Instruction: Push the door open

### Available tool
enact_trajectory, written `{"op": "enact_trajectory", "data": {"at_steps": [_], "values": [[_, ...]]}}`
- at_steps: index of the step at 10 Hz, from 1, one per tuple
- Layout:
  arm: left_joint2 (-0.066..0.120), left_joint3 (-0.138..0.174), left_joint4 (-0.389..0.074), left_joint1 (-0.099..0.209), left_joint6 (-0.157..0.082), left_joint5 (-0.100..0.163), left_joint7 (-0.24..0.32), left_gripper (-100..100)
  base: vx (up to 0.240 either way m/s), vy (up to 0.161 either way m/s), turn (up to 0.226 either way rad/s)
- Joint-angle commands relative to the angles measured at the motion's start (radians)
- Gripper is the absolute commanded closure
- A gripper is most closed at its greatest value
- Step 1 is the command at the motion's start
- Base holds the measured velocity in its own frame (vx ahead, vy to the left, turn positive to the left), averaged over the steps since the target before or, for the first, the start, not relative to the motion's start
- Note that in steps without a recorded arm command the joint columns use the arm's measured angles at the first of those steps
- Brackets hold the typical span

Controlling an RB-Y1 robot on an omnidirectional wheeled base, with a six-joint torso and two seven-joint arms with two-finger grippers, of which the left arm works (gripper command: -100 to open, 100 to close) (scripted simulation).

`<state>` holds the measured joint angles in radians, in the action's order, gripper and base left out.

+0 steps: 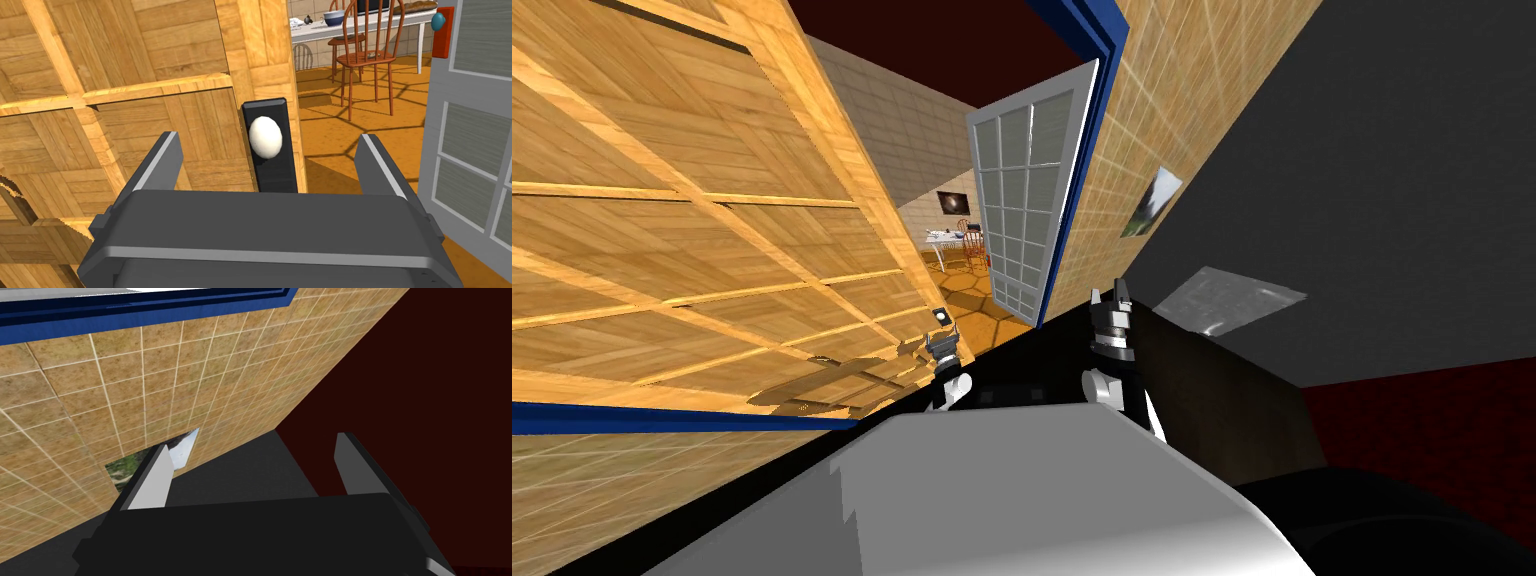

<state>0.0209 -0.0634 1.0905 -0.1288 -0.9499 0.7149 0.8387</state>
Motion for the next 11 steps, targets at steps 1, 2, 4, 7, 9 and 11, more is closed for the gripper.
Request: {"op": "enact_trajectory", "data": {"at_steps": [1,2,4,7,9,11], "values": [[-0.009,-0.002,-0.043,0.011,-0.015,0.019,0.023,-100,-0.004,0.113,-0.185],[-0.014,-0.002,-0.065,0.017,-0.020,0.031,0.035,-100,-0.007,0.125,-0.140],[-0.024,-0.003,-0.103,0.028,-0.030,0.053,0.056,-100,-0.019,0.126,-0.175],[-0.042,-0.003,-0.168,0.046,-0.046,0.090,0.091,-100,-0.015,0.093,-0.134],[-0.060,-0.003,-0.220,0.060,-0.059,0.120,0.119,-100,-0.035,0.151,-0.232],[-0.023,-0.001,-0.218,0.059,-0.060,0.114,0.122,-100,0.016,0.068,-0.030]]}}
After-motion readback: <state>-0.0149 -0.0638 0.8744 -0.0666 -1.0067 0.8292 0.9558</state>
